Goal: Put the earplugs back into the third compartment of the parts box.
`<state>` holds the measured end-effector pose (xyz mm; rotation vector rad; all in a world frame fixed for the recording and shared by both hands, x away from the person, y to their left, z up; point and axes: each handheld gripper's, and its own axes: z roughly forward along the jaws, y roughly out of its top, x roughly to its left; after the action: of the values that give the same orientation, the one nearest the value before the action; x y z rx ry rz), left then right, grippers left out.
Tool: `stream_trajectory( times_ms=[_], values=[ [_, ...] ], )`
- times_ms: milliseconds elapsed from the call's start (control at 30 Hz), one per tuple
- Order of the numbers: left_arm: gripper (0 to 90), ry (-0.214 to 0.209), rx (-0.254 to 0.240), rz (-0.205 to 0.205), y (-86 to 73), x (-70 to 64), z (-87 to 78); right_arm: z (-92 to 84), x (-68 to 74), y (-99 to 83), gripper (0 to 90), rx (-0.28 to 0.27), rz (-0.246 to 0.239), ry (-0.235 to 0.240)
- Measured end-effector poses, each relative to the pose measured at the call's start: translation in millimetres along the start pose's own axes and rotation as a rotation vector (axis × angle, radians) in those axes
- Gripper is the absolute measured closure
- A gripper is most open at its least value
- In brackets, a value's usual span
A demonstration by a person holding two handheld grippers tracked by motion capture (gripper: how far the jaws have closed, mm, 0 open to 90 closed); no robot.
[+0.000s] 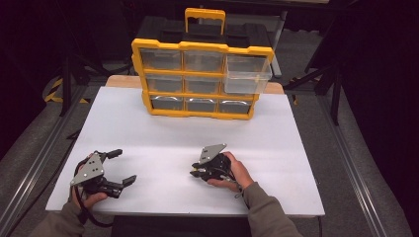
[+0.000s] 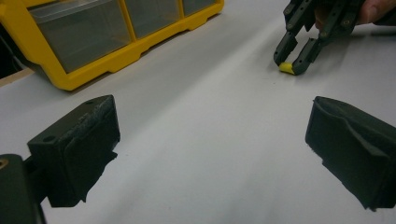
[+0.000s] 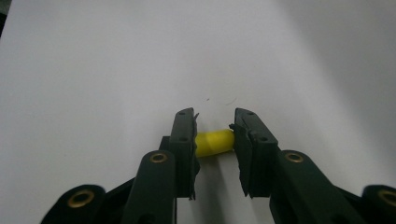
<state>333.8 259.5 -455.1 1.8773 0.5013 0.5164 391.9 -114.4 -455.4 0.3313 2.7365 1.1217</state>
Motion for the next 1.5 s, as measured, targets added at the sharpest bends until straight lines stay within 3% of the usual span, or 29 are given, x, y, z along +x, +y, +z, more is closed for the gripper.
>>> stream_trajectory(
  times_ms=[167,433,967,1267,1500],
  values=[
    [4.1,0.002,-0.004,0.002,0.2,-0.3,-0.8,-4.3,3.1,1.9,70.8,-0.012,-0.014,-0.013],
    [4.2,0.001,-0.003,-0.001,0.0,0.1,-0.9,-24.3,5.8,7.6,71.9,-0.075,-0.022,-0.073],
    [4.2,0.002,-0.001,-0.002,0.2,-0.1,-0.8,-83.9,8.1,17.4,73.1,-0.227,-0.023,-0.198],
    [4.2,0.002,-0.001,-0.004,0.1,0.1,-0.8,-104.2,7.2,18.0,73.3,-0.263,-0.021,-0.246],
    [4.2,0.003,-0.005,-0.005,0.2,0.0,-1.0,-129.2,4.8,23.5,73.7,-0.303,-0.025,-0.317]
  ],
)
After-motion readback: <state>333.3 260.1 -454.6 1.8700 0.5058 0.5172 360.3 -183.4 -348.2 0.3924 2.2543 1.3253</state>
